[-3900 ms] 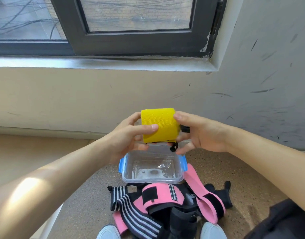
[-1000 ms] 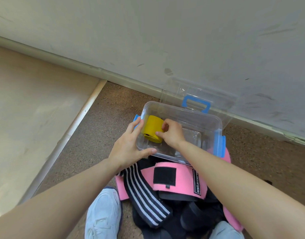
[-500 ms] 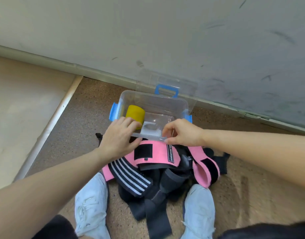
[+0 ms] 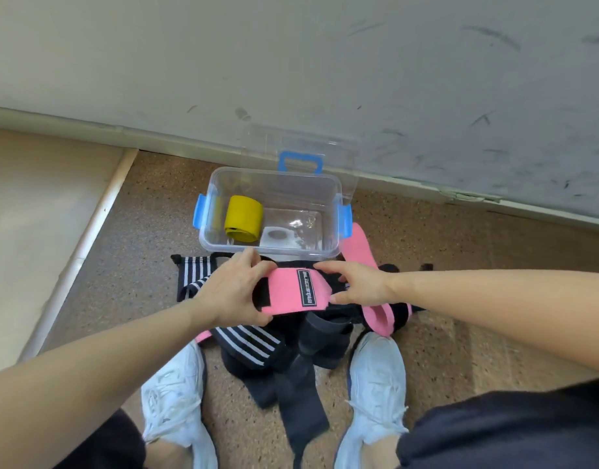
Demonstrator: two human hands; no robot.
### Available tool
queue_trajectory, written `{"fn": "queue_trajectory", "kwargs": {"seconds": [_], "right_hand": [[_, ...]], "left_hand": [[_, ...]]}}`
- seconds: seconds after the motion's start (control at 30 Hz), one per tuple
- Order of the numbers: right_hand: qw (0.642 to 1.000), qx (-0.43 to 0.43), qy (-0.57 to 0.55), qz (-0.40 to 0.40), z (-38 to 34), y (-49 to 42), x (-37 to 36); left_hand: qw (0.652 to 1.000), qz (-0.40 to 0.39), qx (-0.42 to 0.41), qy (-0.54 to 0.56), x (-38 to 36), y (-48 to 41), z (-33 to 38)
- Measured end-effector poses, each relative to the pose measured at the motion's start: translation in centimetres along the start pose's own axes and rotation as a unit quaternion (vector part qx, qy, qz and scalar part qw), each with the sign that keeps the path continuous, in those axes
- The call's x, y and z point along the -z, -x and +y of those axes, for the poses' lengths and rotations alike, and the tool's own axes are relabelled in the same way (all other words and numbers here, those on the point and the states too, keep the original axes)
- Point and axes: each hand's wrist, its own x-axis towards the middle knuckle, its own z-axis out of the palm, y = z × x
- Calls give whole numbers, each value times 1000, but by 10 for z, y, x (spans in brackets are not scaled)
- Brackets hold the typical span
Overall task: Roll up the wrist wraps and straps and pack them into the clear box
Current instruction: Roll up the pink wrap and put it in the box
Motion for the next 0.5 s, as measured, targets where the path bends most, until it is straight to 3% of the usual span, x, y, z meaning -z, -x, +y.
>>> {"fn": "queue_trajectory", "kwargs": {"seconds": [0.07, 0.17, 0.33, 0.4, 0.5], "right_hand": [[1000, 16, 1, -5, -2, -7, -6], [999, 45, 13, 11, -14, -12, -9], [998, 40, -37, 16, -27, -13, -8], [995, 28, -95, 10, -32, -11, -7], [989, 27, -147, 8, -42, -8, 3]], "left_hand": [[999, -6, -28, 24, 8, 5, -10], [997, -17, -68, -30, 18, 13, -31], [988, -90, 4, -127, 23, 19, -54], [991, -110, 18, -77, 24, 16, -46], [990, -86, 35, 110, 29, 6, -22]]}}
